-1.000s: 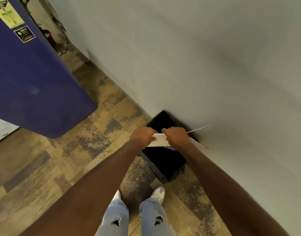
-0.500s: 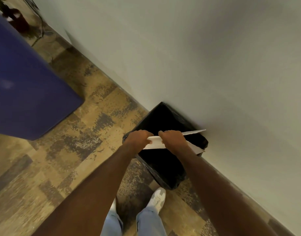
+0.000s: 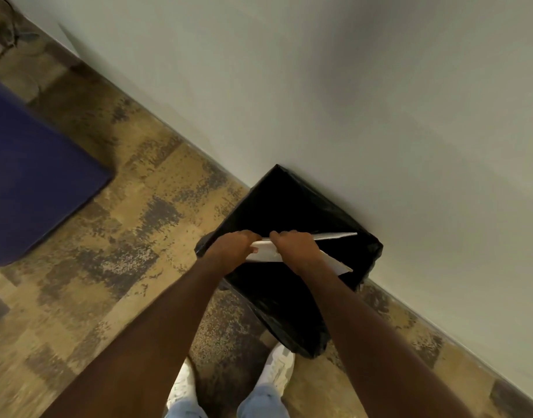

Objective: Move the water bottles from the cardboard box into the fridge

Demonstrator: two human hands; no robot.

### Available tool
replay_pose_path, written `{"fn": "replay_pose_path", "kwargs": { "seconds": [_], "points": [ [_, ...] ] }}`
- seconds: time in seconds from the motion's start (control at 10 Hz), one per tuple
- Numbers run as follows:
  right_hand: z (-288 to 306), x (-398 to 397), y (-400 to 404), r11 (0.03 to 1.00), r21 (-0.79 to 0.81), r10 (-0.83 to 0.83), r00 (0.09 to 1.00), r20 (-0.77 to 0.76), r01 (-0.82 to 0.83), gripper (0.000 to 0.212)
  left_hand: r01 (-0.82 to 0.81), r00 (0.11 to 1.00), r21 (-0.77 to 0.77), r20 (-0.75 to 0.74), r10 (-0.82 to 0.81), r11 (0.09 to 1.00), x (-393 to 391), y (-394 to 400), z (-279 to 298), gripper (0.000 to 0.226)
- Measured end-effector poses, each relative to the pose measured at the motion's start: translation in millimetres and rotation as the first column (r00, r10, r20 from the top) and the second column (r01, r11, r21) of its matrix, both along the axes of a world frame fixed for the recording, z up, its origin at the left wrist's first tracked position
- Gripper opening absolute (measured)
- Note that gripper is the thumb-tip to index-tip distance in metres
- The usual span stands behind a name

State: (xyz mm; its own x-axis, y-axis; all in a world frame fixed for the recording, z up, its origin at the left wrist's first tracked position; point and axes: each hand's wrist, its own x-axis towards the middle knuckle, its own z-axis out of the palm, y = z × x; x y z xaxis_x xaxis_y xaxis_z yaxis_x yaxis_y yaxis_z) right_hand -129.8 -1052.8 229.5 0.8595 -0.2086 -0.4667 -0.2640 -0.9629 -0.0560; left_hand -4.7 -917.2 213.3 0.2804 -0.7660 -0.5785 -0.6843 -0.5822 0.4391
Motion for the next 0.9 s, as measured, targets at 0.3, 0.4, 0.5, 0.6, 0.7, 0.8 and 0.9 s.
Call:
{"fn": "replay_pose_path", "kwargs": {
  "seconds": [0.3, 0.4, 0.5, 0.6, 0.7, 0.8, 0.9],
  "points": [
    [-40.1, -12.3, 11.7, 0.996, 0.088, -0.02, 0.998, 0.058, 0.014, 0.063, 0.012, 0.998, -0.109, 0.062, -0.005, 0.994, 2.2, 28.5, -37.2, 0.076],
    [-41.6, -17.8, 13.0, 0.997, 0.069, -0.051, 0.995, 0.082, 0.046, 0.071, 0.164, 0.96, -0.101, 0.244, -0.136, 0.981, 1.7, 21.9, -44.0, 0.086],
    [-45.9, -20.4, 18.3, 0.993, 0.055, -0.104, 0.992, 0.073, 0.1, 0.073, 0.267, 0.883, -0.036, 0.41, -0.229, 0.963, 5.4, 20.2, -49.6, 0.095],
    [-48.1, -18.4, 17.3, 0.99, 0.041, -0.136, 0.99, 0.041, 0.134, 0.078, 0.219, 0.881, -0.073, 0.444, -0.164, 0.973, 0.0, 16.4, -49.5, 0.098],
    [-45.3, -17.8, 16.3, 0.99, 0.05, -0.132, 0.991, 0.001, 0.131, 0.086, 0.163, 0.894, -0.095, 0.436, -0.106, 0.982, -8.6, 16.2, -43.6, 0.102],
    [-38.7, -18.5, 18.8, 0.986, 0.08, -0.144, 0.989, 0.015, 0.143, 0.087, 0.115, 0.91, -0.138, 0.412, -0.048, 0.984, -15.6, 18.6, -41.1, 0.095],
    [-32.7, -22.0, 23.9, 0.978, 0.097, -0.193, 0.979, 0.066, 0.186, 0.08, 0.102, 0.909, -0.177, 0.417, -0.019, 0.979, -21.3, 20.8, -36.2, 0.09]
  ]
}}
